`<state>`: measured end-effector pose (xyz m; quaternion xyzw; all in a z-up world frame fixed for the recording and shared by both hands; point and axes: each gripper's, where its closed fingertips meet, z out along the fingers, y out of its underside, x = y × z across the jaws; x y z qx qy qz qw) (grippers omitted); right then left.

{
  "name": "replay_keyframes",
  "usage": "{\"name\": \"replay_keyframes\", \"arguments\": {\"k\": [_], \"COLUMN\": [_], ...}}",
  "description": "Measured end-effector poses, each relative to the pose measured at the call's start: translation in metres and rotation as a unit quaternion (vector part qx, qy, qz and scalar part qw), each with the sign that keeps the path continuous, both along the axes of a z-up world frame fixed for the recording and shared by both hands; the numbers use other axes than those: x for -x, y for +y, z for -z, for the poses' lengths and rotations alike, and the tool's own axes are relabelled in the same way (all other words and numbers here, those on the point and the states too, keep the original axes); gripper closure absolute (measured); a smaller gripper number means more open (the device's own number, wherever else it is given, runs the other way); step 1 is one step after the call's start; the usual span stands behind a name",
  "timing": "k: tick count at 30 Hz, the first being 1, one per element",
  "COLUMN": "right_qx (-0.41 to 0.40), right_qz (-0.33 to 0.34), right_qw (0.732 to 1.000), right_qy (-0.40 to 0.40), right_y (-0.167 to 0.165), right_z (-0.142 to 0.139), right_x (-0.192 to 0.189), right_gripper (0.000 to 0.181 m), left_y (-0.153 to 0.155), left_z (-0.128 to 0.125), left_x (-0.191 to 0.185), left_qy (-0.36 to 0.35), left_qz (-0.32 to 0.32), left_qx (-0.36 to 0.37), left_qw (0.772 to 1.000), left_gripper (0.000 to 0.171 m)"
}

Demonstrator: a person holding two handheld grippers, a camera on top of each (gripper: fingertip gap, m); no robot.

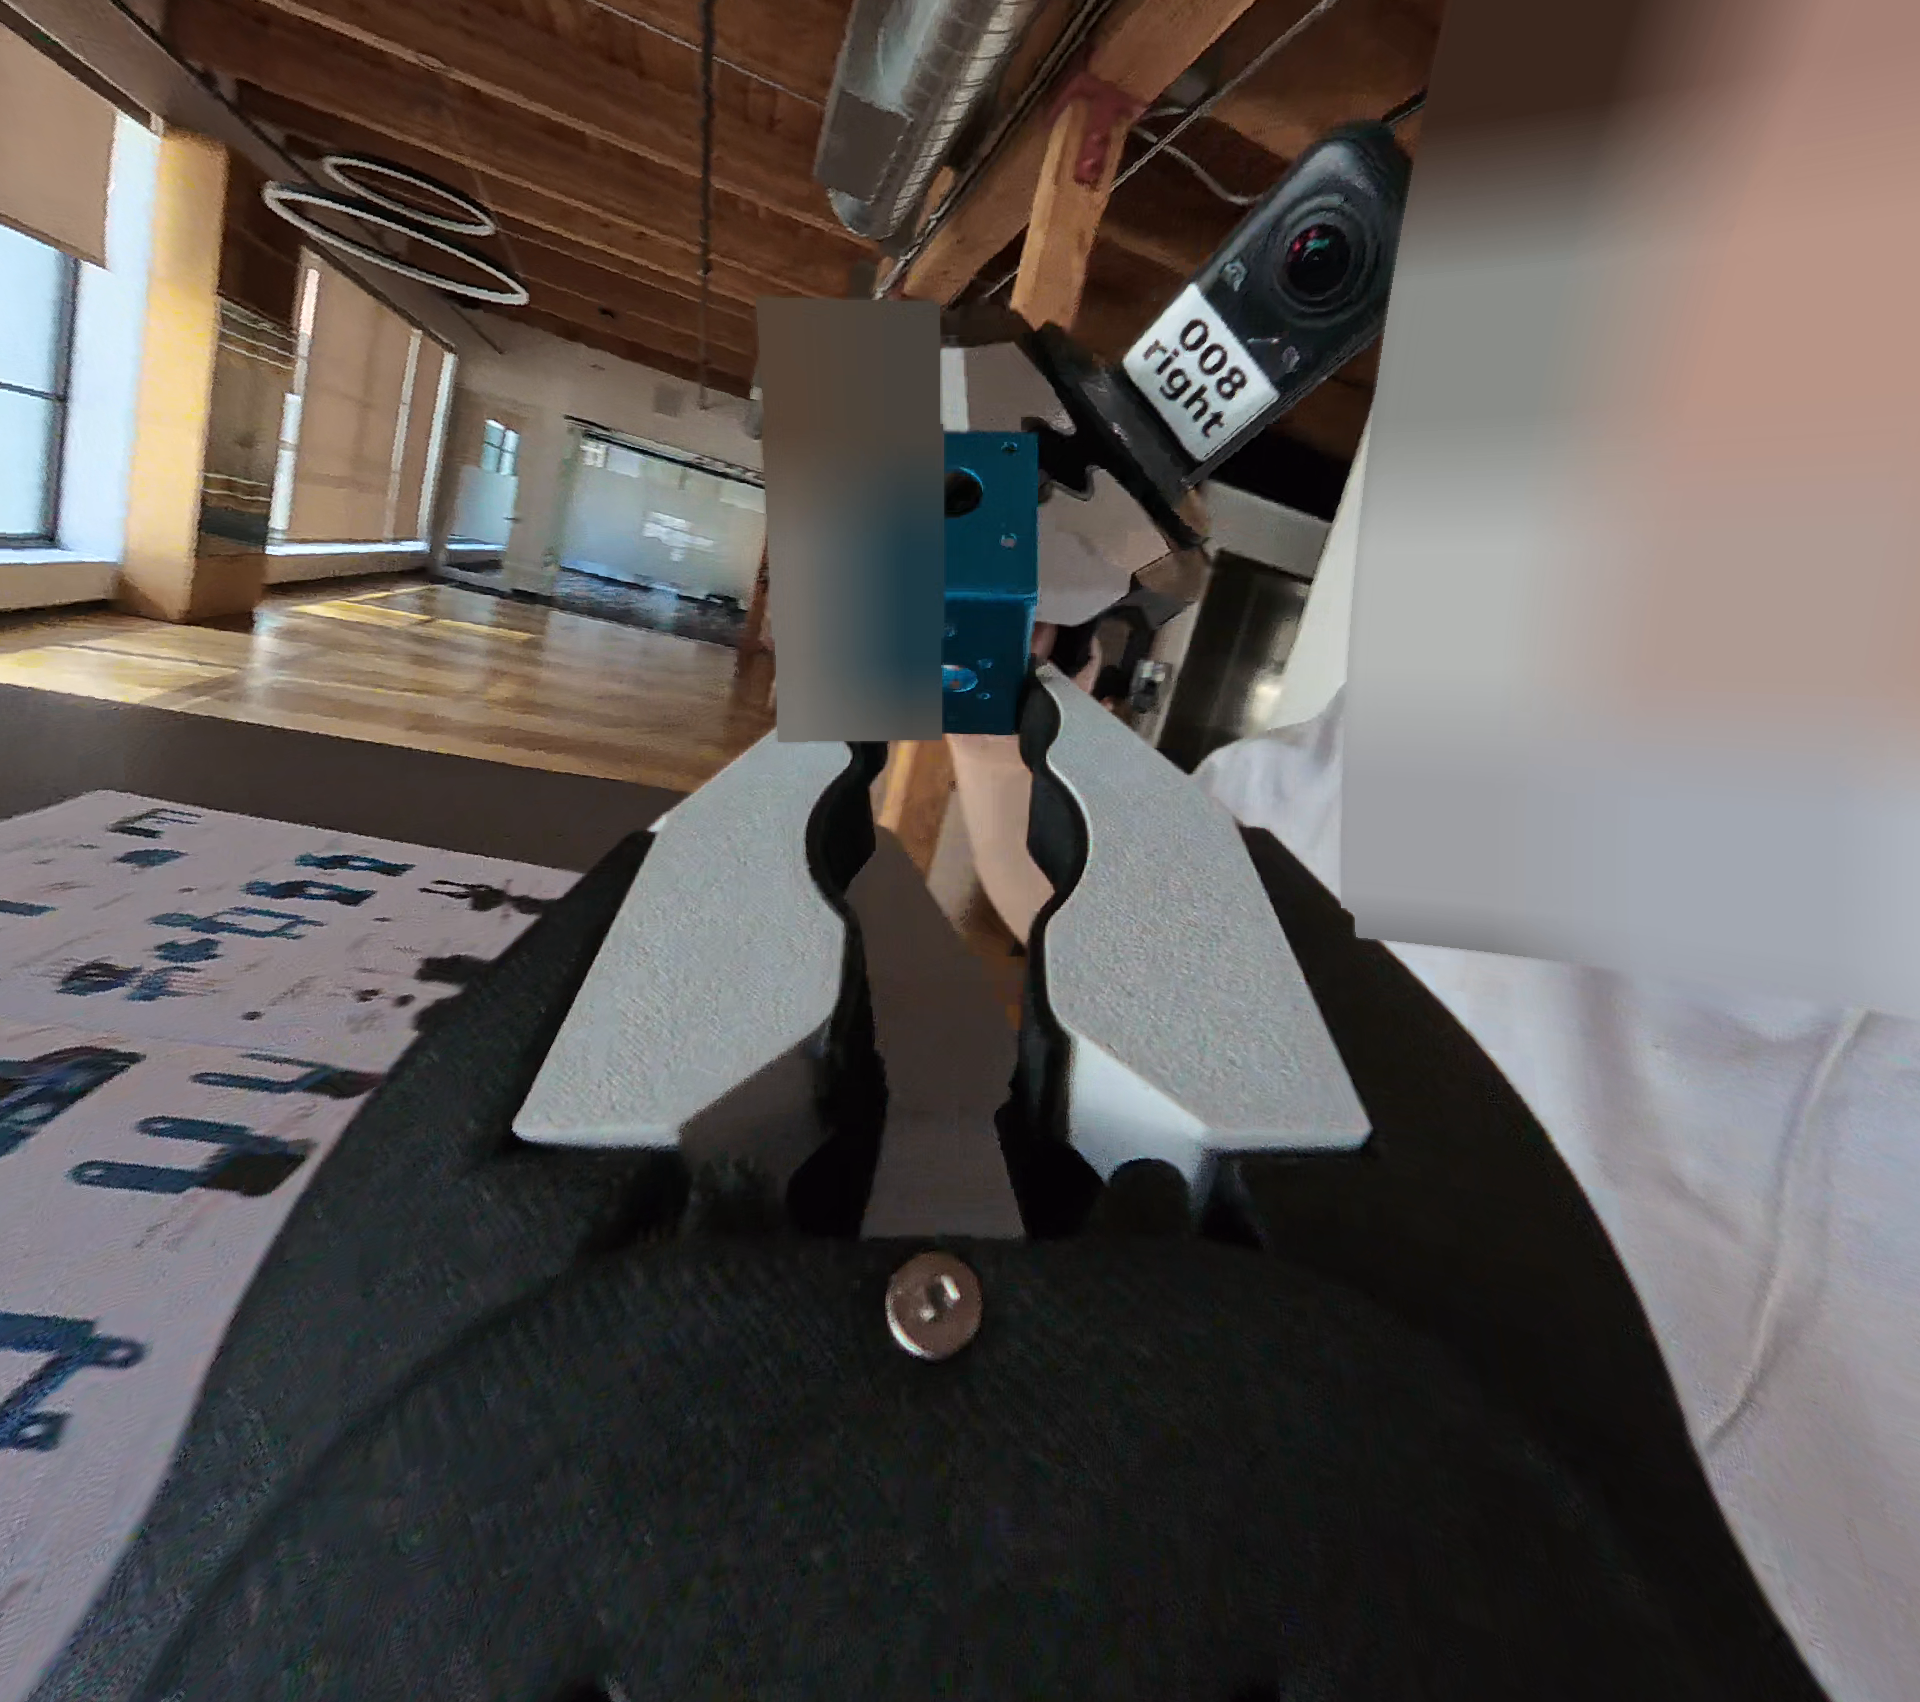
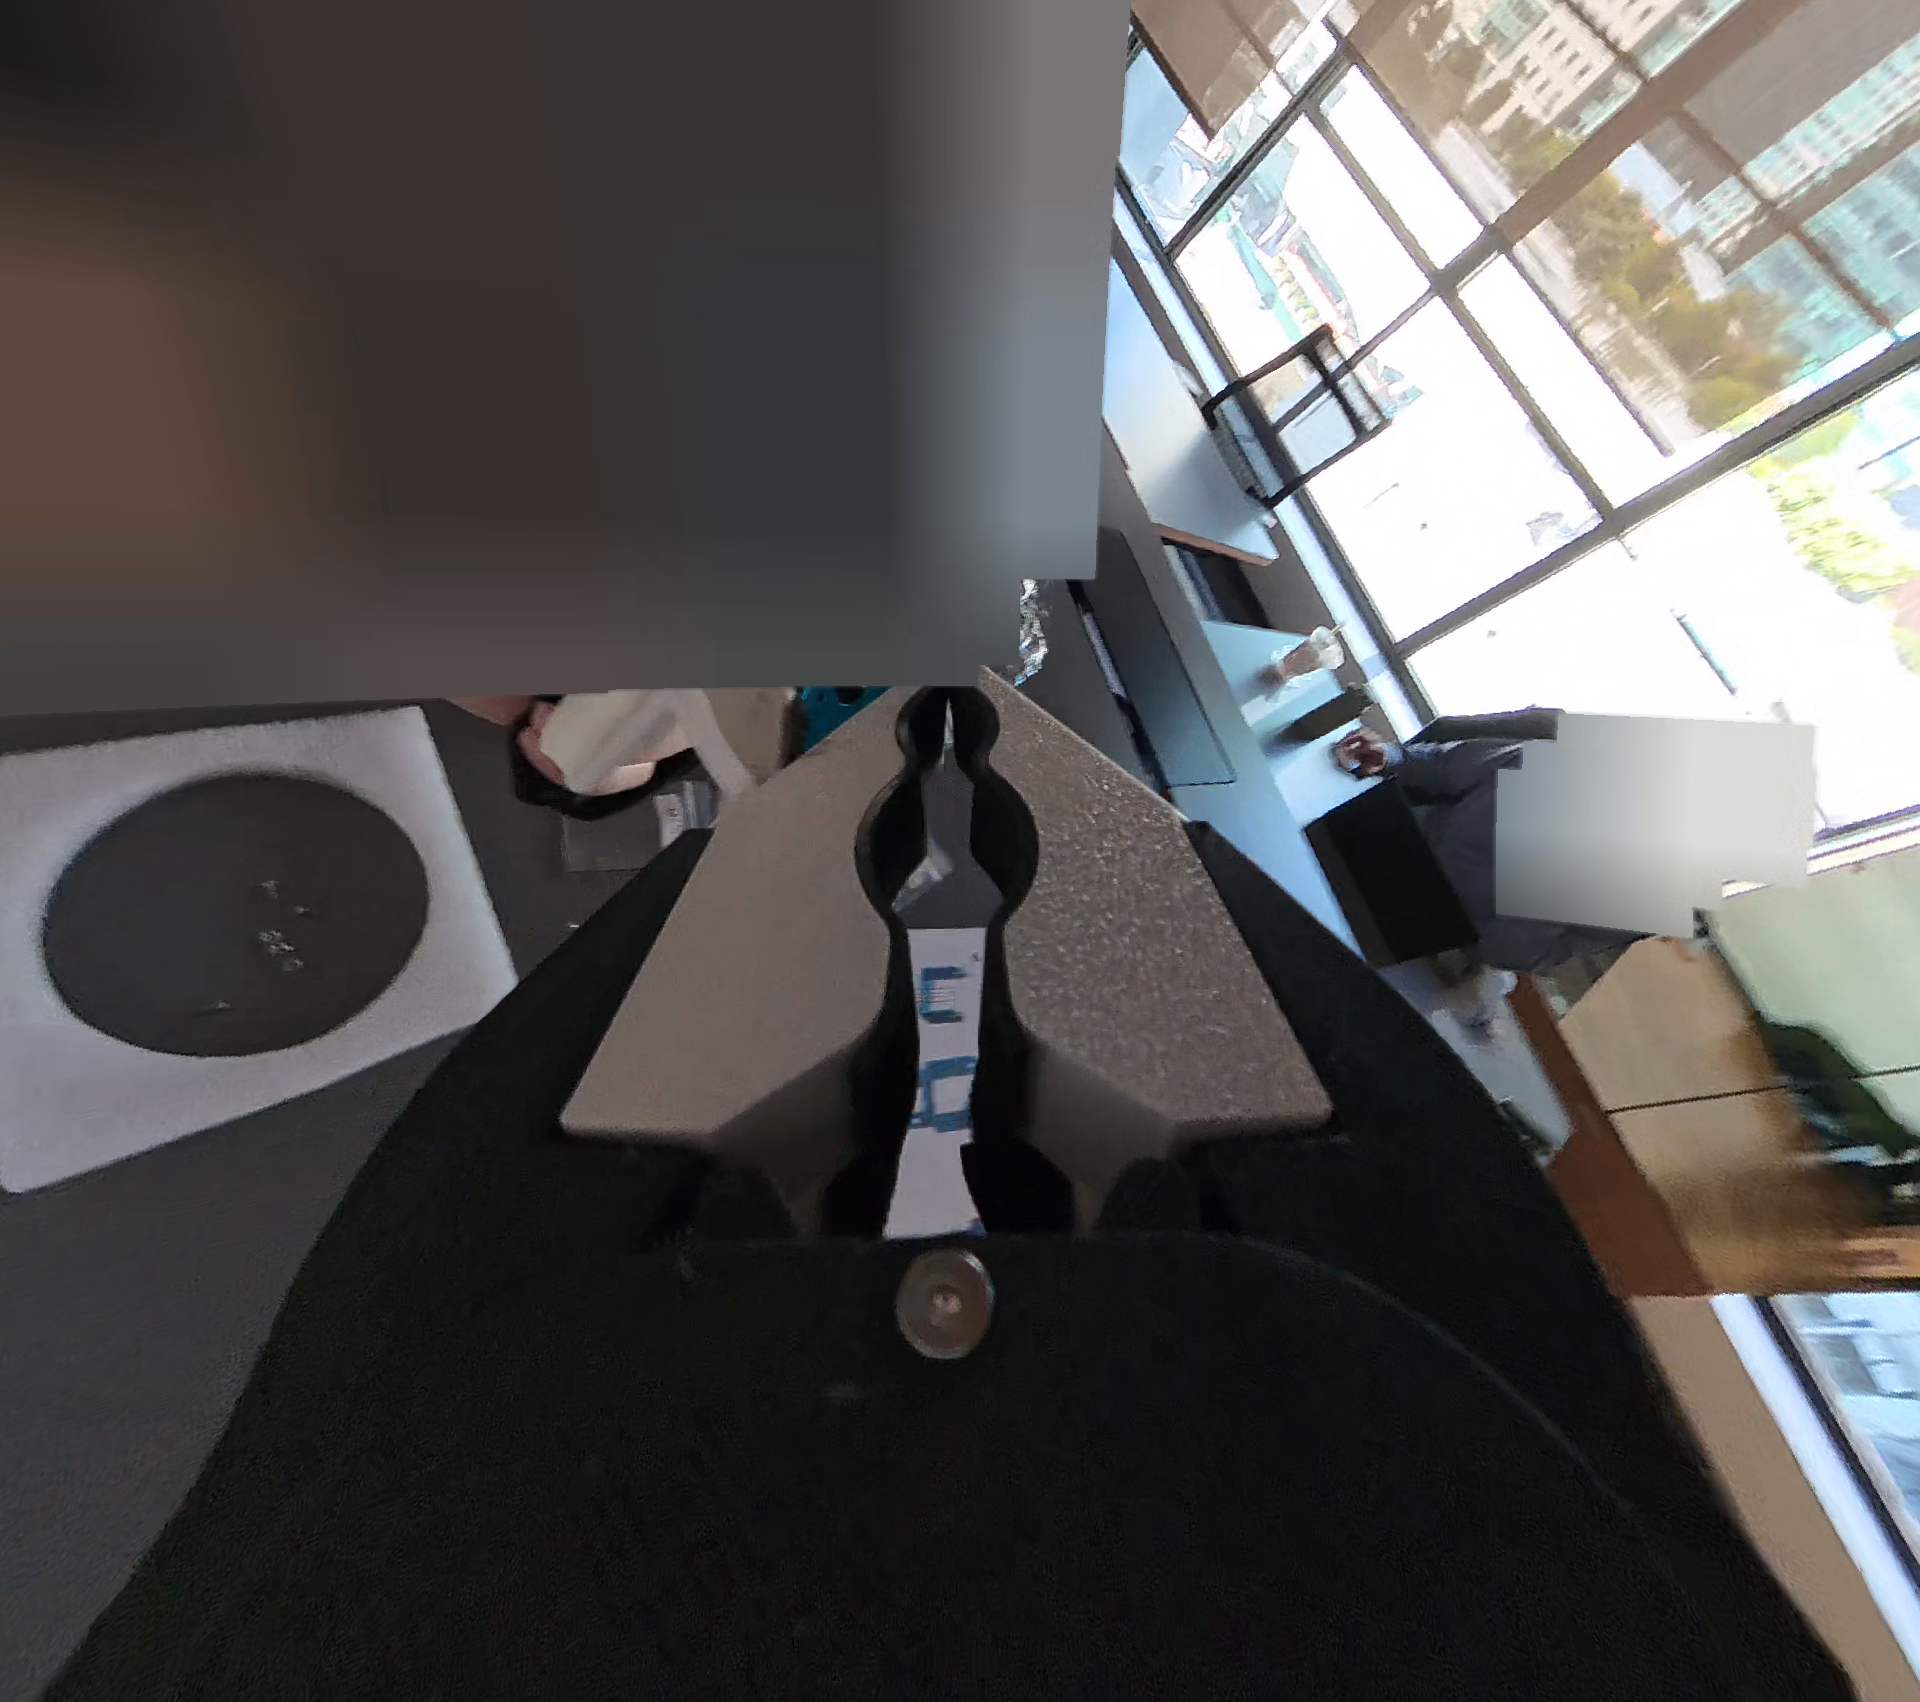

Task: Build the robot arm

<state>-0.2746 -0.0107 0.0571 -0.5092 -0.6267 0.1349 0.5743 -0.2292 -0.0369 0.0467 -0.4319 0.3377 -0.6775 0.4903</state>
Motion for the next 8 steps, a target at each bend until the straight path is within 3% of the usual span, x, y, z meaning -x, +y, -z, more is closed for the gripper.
{"name": "replay_keyframes", "arguments": {"k": [1,5,8], "right_qx": [-0.019,-0.058,-0.044], "right_qz": [-0.013,-0.046,-0.069], "right_qw": [1.000,0.997,0.996], "right_qy": [-0.003,-0.005,0.024], "right_y": [-0.001,0.002,0.004], "right_z": [-0.003,-0.008,-0.012], "right_x": [0.000,0.002,0.005], "right_gripper": [0.181,0.181,0.181], "left_y": [-0.003,-0.010,-0.001], "left_z": [-0.001,-0.006,-0.010], "left_x": [0.000,0.006,0.022], "left_qy": [-0.009,-0.045,-0.067], "left_qz": [0.024,0.089,0.088], "left_qx": [0.012,0.036,0.054], "left_qw": [1.000,0.994,0.992], "left_gripper": [0.148,0.148,0.148]}}
